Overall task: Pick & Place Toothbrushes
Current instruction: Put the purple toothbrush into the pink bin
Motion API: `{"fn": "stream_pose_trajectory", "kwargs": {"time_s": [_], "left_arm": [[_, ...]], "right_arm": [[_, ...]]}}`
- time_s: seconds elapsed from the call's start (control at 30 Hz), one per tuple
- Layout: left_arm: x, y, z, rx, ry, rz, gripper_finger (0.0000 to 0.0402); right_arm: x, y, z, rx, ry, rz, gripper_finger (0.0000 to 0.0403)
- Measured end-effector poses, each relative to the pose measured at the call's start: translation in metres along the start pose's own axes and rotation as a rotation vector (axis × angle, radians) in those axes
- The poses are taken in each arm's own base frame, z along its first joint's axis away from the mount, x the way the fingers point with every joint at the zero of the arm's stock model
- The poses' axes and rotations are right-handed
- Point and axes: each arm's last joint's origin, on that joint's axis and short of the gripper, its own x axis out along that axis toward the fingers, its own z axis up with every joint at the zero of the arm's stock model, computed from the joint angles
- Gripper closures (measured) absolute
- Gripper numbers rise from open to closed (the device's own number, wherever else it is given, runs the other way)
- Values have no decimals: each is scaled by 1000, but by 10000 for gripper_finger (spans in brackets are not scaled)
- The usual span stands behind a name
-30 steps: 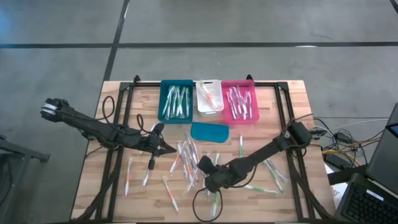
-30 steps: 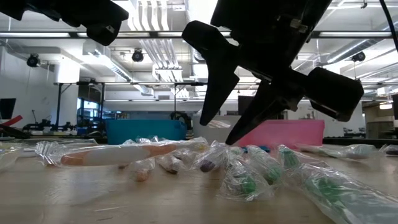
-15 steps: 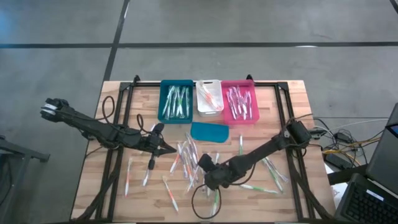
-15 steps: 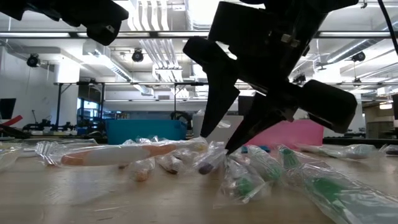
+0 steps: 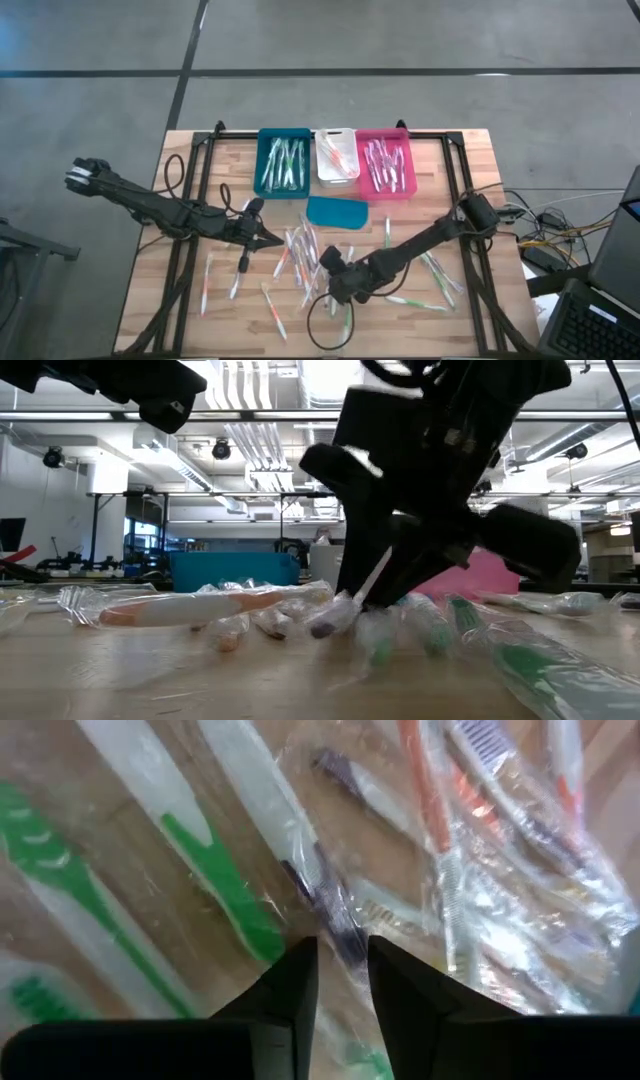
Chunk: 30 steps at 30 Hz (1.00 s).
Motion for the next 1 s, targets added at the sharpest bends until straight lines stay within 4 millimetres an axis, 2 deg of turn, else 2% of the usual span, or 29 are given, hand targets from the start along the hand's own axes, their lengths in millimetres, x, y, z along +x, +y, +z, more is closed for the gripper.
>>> {"fn": "stream_pose_trajectory", "kwargs": {"time_s": [0.2, 0.73, 1.0], "left_arm": [[0, 0, 0, 1, 1, 0, 381], [0, 0, -1, 2, 7, 0, 381], [0, 0, -1, 2, 7, 0, 383]], "right_arm": [[15, 5, 0, -8, 16, -5, 326], [11, -2, 7, 16, -5, 1, 280], [13, -4, 4, 80, -24, 68, 316]]}}
